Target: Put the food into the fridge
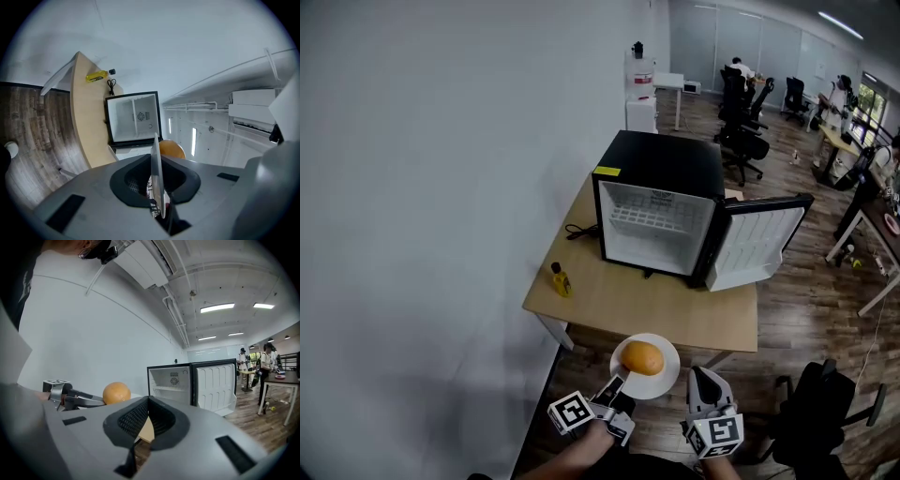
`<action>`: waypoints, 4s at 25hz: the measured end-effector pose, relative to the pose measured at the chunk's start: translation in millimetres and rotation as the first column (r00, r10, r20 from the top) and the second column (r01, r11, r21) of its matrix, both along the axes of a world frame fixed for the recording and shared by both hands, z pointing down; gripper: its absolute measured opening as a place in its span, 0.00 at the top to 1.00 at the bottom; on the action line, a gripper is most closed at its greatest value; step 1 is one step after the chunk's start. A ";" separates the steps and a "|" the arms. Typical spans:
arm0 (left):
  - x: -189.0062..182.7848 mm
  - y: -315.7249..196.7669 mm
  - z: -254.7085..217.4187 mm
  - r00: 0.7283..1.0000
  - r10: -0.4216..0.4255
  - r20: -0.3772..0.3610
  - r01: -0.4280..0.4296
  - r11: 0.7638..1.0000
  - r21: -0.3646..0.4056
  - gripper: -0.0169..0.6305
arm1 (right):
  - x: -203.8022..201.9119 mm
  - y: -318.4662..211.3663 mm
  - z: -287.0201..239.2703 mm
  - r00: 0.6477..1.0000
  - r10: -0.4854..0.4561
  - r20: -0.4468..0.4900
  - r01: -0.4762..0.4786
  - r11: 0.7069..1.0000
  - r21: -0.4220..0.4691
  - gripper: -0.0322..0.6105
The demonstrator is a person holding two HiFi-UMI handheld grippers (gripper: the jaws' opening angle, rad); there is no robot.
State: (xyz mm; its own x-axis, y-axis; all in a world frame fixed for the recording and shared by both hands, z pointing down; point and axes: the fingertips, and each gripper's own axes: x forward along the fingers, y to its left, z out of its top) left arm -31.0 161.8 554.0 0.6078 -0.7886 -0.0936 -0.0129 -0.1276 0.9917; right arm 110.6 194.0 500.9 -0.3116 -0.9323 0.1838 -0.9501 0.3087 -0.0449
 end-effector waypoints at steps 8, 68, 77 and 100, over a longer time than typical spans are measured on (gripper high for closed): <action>-24.3 -62.4 8.3 0.998 0.050 0.037 -0.049 0.998 -0.026 0.92 | -14.9 -54.3 4.0 0.997 0.066 0.048 -0.066 0.998 -0.003 0.86; -10.3 -482.9 73.4 0.977 -0.203 0.069 0.209 0.972 -0.110 0.92 | 16.5 -437.5 43.5 0.994 -0.092 0.062 0.095 0.994 -0.053 0.86; -10.7 -516.2 81.2 0.962 -0.266 0.063 0.271 0.958 -0.090 0.92 | 15.2 -461.9 45.6 0.991 -0.108 0.085 0.113 0.992 -0.060 0.86; -6.7 -544.9 90.1 0.950 -0.301 0.086 0.311 0.936 -0.163 0.92 | 0.7 -453.0 53.1 0.993 -0.110 0.047 0.112 0.992 -0.052 0.86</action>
